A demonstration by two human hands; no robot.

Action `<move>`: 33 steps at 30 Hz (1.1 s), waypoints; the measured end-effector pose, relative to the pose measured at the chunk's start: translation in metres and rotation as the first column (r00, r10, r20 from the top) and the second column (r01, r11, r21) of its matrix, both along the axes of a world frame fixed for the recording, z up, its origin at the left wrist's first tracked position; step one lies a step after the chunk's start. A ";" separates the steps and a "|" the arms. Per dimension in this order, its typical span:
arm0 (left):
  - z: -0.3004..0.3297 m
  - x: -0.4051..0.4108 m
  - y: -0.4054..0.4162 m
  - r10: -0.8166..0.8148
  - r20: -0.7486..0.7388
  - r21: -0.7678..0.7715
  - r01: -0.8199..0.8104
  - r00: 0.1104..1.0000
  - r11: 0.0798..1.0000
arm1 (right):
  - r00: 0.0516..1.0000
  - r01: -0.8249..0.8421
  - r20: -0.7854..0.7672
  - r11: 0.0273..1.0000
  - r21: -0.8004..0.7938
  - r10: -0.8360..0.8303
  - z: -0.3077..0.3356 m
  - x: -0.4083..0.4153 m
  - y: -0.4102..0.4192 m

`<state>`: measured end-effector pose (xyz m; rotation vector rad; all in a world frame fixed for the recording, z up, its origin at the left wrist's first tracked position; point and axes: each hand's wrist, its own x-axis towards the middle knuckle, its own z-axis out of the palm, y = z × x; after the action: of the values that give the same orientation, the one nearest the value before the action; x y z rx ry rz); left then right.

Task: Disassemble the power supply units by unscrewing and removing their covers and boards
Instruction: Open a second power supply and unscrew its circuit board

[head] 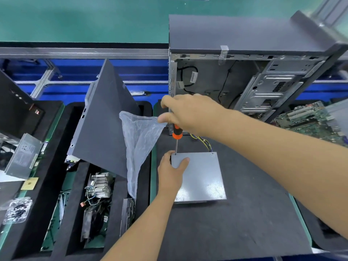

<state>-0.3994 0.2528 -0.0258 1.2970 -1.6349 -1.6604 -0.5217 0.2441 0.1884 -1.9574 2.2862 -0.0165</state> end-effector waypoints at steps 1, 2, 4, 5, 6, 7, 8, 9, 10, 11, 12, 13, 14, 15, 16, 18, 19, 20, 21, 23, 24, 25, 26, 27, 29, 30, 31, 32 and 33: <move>0.000 0.000 0.000 0.000 0.000 0.000 0.000 1.000 1.000 | 1.000 -0.022 -0.001 0.998 -0.060 0.022 -0.003 0.002 0.000; 0.001 0.000 0.000 0.002 -0.003 0.001 -0.002 1.000 1.000 | 0.996 -0.030 0.085 0.995 -0.098 0.039 -0.006 0.003 0.000; 0.002 0.001 0.000 0.008 -0.020 0.011 -0.008 1.000 1.000 | 0.934 0.008 0.356 0.997 -0.083 0.022 -0.006 0.003 0.003; 0.002 0.001 0.000 0.016 -0.038 0.026 -0.015 0.999 1.000 | 0.892 0.036 0.452 0.999 -0.038 -0.015 -0.006 0.001 0.005; 0.002 0.001 0.000 0.023 -0.055 0.042 -0.021 0.998 0.999 | 0.868 0.062 0.493 0.998 0.013 -0.061 -0.005 0.001 0.007; 0.002 0.001 0.001 0.027 -0.061 0.049 -0.024 0.998 0.999 | 0.880 0.093 0.462 0.994 0.051 -0.106 -0.005 0.000 0.008; 0.001 0.001 0.001 0.028 -0.055 0.045 -0.026 0.998 0.999 | 0.922 0.128 0.361 0.990 0.052 -0.138 -0.004 -0.001 0.008; 0.001 0.000 0.001 0.028 -0.040 0.036 -0.027 0.999 0.999 | 0.967 0.147 0.204 0.989 0.028 -0.150 -0.003 -0.003 0.007; 0.000 0.000 0.001 0.029 -0.024 0.025 -0.028 0.999 0.999 | 0.987 0.159 0.033 0.987 0.014 -0.160 0.000 -0.003 0.006; 0.000 0.000 0.001 0.027 -0.012 0.017 -0.027 1.000 0.999 | 0.983 0.162 -0.095 0.987 0.010 -0.160 0.002 -0.004 0.005; 0.000 0.000 0.001 0.024 -0.008 0.013 -0.024 1.000 1.000 | 0.974 0.156 -0.166 0.988 0.009 -0.152 0.004 -0.004 0.004; 0.000 0.000 0.001 0.021 -0.009 0.013 -0.021 1.000 1.000 | 0.973 0.142 -0.184 0.990 0.009 -0.138 0.004 -0.006 0.004; 0.000 0.000 0.001 0.020 -0.013 0.014 -0.020 1.000 1.000 | 0.979 0.126 -0.165 0.992 0.005 -0.123 0.004 -0.008 0.005; 0.000 0.000 0.001 0.022 -0.017 0.014 -0.022 1.000 1.000 | 0.988 0.103 -0.115 0.995 0.005 -0.102 0.003 -0.009 0.005; 0.001 0.000 0.001 0.024 -0.019 0.011 -0.024 1.000 1.000 | 0.996 0.077 -0.051 0.997 0.005 -0.076 0.002 -0.011 0.006; 0.001 0.000 0.001 0.021 -0.006 0.001 -0.021 1.000 1.000 | 0.998 0.028 0.063 0.999 0.016 -0.029 0.001 -0.014 0.007; 0.001 0.000 0.001 0.021 -0.001 -0.002 -0.021 1.000 1.000 | 0.996 0.005 0.092 1.000 0.018 -0.007 0.001 -0.016 0.007; 0.001 0.001 0.001 0.021 -0.001 -0.003 -0.021 1.000 1.000 | 0.994 -0.010 0.110 1.000 0.018 0.008 0.000 -0.017 0.008; 0.000 0.001 0.001 0.022 -0.005 0.000 -0.022 1.000 1.000 | 0.992 -0.015 0.125 1.000 0.019 0.012 -0.002 -0.020 0.008; 0.000 0.000 0.001 0.024 -0.015 0.008 -0.024 1.000 1.000 | 0.984 0.006 0.175 0.999 0.036 -0.012 -0.005 -0.026 0.010; 0.000 0.000 0.000 0.025 -0.018 0.012 -0.024 1.000 1.000 | 0.977 0.021 0.211 0.998 0.052 -0.032 -0.006 -0.028 0.012; 0.001 0.000 0.000 0.025 -0.020 0.014 -0.024 0.999 1.000 | 0.966 0.036 0.253 0.997 0.064 -0.051 -0.007 -0.030 0.014; 0.001 0.000 0.000 0.025 -0.022 0.015 -0.024 0.999 1.000 | 0.950 0.050 0.304 0.997 0.061 -0.067 -0.007 -0.031 0.015; 0.001 0.000 0.000 0.025 -0.022 0.015 -0.024 0.999 1.000 | 0.931 0.067 0.356 0.997 0.040 -0.076 -0.008 -0.031 0.017; 0.001 0.000 0.000 0.024 -0.028 0.016 -0.024 0.999 1.000 | 0.915 0.110 0.394 0.993 -0.034 -0.088 -0.010 -0.028 0.019; 0.001 0.001 0.000 0.021 -0.032 0.019 -0.021 0.999 1.000 | 0.929 0.137 0.354 0.989 -0.065 -0.105 -0.010 -0.024 0.019; 0.001 0.001 0.000 0.016 -0.036 0.021 -0.016 0.999 1.000 | 0.955 0.163 0.264 0.983 -0.085 -0.136 -0.009 -0.020 0.018; 0.001 0.001 0.000 0.013 -0.039 0.020 -0.013 0.999 1.000 | 0.978 0.181 0.124 0.980 -0.087 -0.169 -0.006 -0.016 0.016; 0.001 0.001 0.000 0.011 -0.039 0.016 -0.011 0.999 1.000 | 0.982 0.181 -0.040 0.980 -0.085 -0.185 -0.002 -0.012 0.014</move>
<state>-0.3981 0.2530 -0.0250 1.2714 -1.5921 -1.6852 -0.5338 0.2585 0.1868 -1.7944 2.5265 -0.0831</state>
